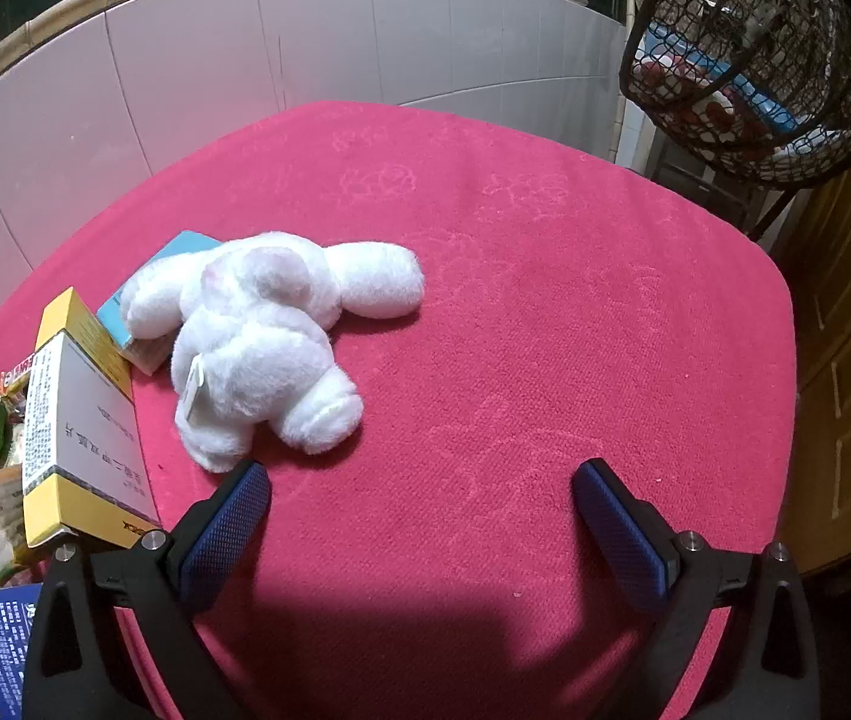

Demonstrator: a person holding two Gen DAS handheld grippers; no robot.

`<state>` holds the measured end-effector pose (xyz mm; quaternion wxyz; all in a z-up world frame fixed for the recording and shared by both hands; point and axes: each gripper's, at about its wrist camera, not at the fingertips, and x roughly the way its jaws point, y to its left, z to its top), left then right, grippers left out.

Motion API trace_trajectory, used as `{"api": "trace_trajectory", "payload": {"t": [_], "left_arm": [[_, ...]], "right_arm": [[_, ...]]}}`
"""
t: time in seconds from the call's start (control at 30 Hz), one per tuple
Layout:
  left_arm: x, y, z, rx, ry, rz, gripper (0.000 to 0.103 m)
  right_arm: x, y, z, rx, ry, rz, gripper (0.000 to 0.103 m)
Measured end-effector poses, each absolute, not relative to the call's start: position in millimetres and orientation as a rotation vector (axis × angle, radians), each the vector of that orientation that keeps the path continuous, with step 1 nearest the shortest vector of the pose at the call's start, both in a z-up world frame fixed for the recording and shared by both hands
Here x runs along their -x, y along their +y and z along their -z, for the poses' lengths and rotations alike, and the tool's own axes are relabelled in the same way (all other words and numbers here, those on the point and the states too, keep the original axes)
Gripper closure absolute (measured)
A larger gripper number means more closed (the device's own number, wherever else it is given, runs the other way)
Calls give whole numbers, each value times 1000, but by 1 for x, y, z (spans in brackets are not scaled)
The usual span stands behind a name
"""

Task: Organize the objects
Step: 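Move the left tool toward the pile of medicine boxes while the right tool follows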

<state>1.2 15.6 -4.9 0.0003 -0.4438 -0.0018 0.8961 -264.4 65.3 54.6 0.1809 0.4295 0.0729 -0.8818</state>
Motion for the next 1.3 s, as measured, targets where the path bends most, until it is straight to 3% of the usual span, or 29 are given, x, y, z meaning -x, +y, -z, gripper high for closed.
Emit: {"api": "trace_trajectory", "payload": {"t": [0.8,1.03,1.2,1.3], "left_arm": [[5,18,6,1395,-4,-2813,0],[5,22,8,1395,-3,-2814,0],[-9,27,4,1379,-10,-2815,0],[-29,9,-28,1255,-69,-2848,0]], "right_arm": [[264,77,-57,-1235,159,2457,0],[263,113,-68,-1191,-63,2376,0],[248,124,-90,-1022,-106,2348,0],[241,128,-104,-967,-150,2327,0]]}}
